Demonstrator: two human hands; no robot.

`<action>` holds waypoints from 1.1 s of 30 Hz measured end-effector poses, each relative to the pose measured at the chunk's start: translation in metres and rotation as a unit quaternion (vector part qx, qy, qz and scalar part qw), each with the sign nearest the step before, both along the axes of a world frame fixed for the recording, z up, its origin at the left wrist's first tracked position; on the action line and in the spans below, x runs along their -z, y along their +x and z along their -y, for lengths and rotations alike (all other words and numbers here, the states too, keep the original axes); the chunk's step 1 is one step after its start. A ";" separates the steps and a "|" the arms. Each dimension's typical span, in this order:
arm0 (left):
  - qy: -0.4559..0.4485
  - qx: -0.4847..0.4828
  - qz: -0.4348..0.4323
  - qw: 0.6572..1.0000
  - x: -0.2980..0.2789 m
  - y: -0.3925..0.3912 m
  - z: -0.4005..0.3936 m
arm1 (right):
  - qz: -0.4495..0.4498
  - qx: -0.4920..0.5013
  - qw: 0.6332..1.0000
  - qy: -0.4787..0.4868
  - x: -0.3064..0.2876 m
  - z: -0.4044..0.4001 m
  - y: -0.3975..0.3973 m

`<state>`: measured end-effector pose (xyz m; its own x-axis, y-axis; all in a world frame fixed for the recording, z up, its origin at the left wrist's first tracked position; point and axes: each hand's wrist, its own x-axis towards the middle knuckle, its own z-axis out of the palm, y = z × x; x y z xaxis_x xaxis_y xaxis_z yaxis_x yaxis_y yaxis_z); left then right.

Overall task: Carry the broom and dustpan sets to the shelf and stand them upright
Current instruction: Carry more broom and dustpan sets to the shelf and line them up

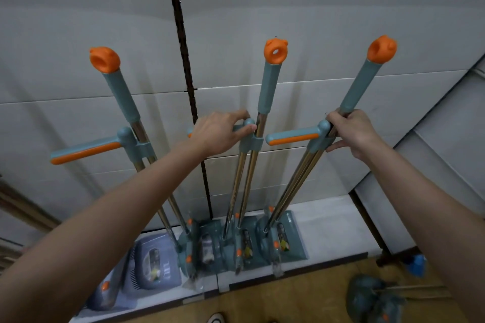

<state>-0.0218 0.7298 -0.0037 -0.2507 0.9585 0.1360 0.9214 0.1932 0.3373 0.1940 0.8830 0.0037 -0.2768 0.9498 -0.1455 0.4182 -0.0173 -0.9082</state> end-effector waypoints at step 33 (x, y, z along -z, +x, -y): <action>-0.021 0.467 0.138 0.873 0.012 0.442 -0.103 | -0.107 0.428 0.898 -0.005 0.024 0.134 0.436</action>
<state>0.4203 0.8324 -0.0159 0.6255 0.7649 0.1535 0.5682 -0.5815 0.5822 0.6303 0.7486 -0.0204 0.5302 0.8274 -0.1854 0.0637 -0.2569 -0.9643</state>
